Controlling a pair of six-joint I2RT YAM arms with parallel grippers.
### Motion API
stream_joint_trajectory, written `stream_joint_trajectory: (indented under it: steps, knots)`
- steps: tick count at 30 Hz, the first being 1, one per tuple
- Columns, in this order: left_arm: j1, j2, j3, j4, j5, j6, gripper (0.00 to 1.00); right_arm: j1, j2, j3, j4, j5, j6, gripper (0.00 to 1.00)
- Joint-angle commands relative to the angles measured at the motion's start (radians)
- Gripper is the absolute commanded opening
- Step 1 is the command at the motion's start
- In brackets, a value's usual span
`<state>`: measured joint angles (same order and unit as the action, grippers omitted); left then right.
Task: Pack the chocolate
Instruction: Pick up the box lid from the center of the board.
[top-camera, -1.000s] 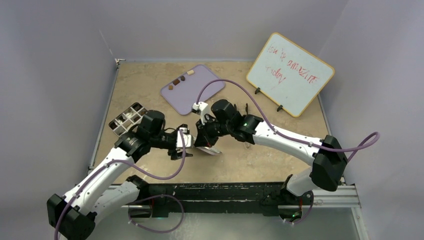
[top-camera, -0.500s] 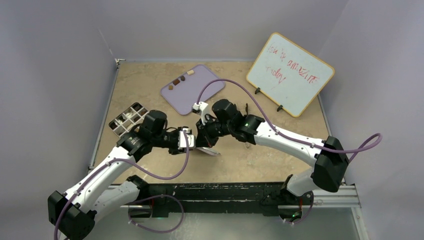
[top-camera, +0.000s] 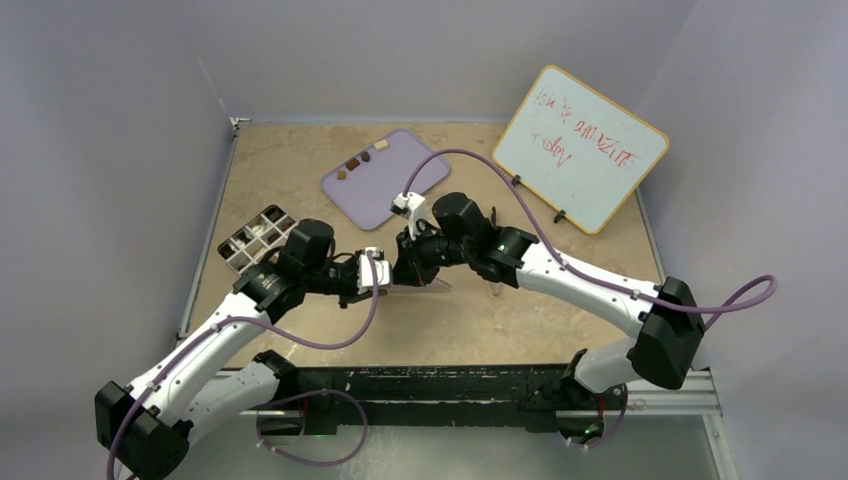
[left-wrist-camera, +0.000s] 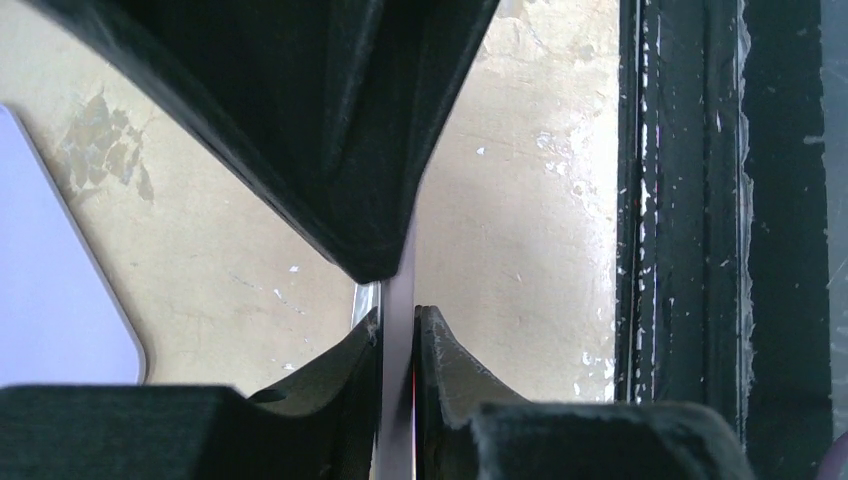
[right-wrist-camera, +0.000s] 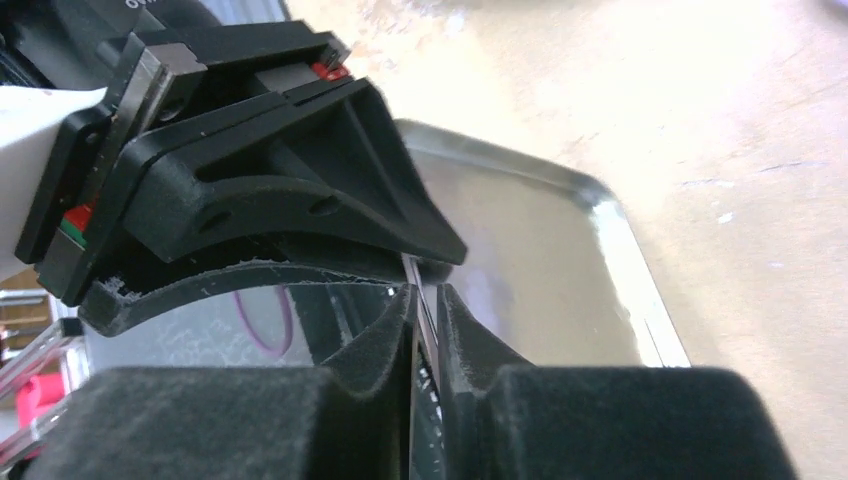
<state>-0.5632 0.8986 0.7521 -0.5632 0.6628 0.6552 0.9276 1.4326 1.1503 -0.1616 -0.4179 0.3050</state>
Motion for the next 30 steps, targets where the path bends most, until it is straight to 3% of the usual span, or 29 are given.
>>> stream_joint_trajectory:
  steps: [1,9,12,16,20,30]
  knots:
    - [0.0,-0.012,0.048,0.046,-0.032,-0.175,0.13,-0.035,-0.076,0.021,0.076,0.122,0.066,0.21]
    - [0.002,-0.027,0.067,0.157,-0.106,-0.523,0.05,-0.087,-0.192,-0.015,0.171,0.468,0.138,0.6]
    - [0.002,-0.045,0.079,0.216,-0.195,-0.679,0.01,-0.09,-0.228,-0.062,0.243,0.493,0.152,0.7]
    - [0.002,-0.062,0.114,0.254,-0.414,-0.903,0.03,-0.09,-0.257,-0.143,0.305,0.473,0.191,0.84]
    - [0.002,-0.073,0.15,0.268,-0.507,-1.049,0.02,-0.091,-0.312,-0.26,0.422,0.473,0.257,0.88]
    - [0.002,-0.134,0.168,0.452,-0.44,-1.366,0.0,-0.096,-0.344,-0.465,0.78,0.424,0.461,0.92]
